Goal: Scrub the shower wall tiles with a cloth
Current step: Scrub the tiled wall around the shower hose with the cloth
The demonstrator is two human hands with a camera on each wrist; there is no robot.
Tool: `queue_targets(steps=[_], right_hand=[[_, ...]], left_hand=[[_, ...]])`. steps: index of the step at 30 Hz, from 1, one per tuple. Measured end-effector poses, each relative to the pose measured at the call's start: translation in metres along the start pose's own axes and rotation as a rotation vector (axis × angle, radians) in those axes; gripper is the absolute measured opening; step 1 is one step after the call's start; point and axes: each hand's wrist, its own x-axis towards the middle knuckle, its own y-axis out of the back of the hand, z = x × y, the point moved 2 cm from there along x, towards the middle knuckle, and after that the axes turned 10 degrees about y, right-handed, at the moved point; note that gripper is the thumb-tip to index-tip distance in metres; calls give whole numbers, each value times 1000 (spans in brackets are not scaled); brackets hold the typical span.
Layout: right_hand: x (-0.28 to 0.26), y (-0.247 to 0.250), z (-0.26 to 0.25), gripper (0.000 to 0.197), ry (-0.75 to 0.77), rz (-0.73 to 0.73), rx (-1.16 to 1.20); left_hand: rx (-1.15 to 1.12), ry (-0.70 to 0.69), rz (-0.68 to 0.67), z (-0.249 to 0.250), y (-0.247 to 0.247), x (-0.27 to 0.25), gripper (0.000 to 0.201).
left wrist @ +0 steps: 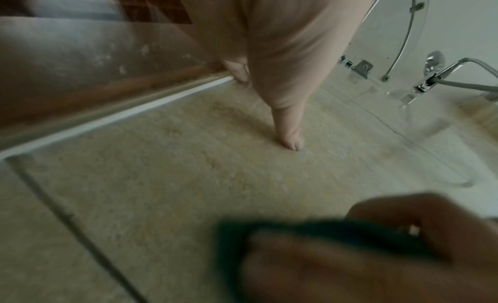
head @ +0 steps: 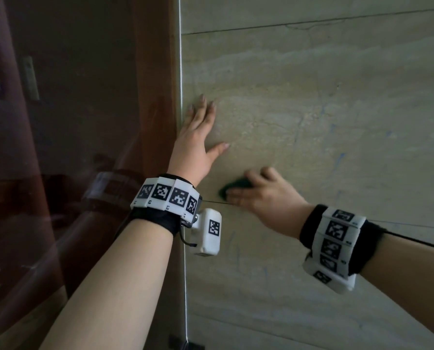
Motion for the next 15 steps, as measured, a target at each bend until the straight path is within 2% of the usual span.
queue_targets(steps=[4, 7, 15], right_hand=[[3, 35, 61, 42, -360, 178, -38], [-3, 50, 92, 46, -544, 208, -51], [-2, 70, 116, 54, -705, 152, -108]], left_hand=[[9, 18, 8, 3, 0, -1, 85], [45, 33, 3, 8, -1, -1, 89], [81, 59, -24, 17, 2, 3, 95]])
